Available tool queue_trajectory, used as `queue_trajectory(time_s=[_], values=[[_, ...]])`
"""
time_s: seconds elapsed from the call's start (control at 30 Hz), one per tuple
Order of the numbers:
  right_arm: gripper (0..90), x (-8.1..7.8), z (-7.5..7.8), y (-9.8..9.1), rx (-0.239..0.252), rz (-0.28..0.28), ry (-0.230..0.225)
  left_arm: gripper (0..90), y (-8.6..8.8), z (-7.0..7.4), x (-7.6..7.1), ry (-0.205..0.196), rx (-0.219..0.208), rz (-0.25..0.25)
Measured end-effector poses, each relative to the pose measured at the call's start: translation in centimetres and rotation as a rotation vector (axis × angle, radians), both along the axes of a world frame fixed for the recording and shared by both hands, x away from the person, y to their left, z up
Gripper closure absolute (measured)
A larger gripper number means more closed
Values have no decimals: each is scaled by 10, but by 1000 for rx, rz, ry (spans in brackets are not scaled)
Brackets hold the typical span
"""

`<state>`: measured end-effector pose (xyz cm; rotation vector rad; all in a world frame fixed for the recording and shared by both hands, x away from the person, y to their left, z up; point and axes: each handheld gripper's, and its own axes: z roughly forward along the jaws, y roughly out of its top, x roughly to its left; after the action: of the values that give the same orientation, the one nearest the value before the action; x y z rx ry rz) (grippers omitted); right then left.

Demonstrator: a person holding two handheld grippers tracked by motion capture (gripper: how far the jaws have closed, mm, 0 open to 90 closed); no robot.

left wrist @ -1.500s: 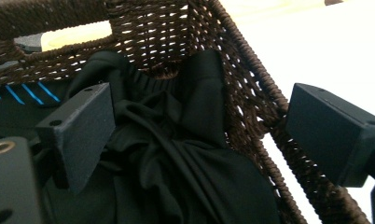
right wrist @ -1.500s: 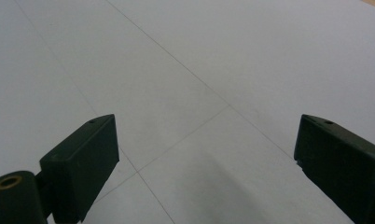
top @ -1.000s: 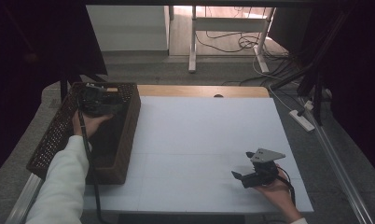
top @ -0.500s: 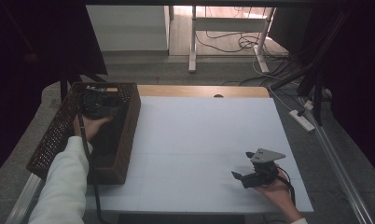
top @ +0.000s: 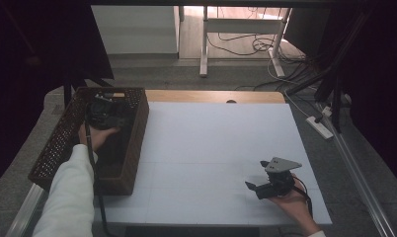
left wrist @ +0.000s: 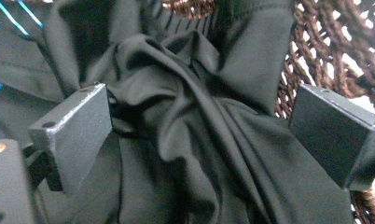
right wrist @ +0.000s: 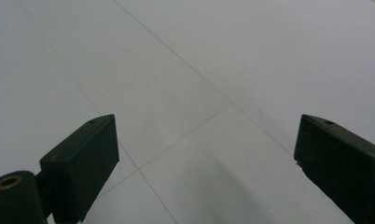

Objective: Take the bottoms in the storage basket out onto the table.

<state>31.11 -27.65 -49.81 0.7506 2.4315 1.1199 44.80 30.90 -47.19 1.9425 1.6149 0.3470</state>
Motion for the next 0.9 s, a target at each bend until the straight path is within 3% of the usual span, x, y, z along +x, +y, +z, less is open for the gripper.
queue_trajectory(time_s=[0.17,0.8,0.9], values=[[66,0,-1,0,-2,1,1,60,-4,-6,2,45,20,-22],[65,0,-2,2,-20,9,10,52,-2,-18,8,120,67,-26],[65,0,-2,3,-14,25,12,45,-4,-22,11,158,95,-28]])
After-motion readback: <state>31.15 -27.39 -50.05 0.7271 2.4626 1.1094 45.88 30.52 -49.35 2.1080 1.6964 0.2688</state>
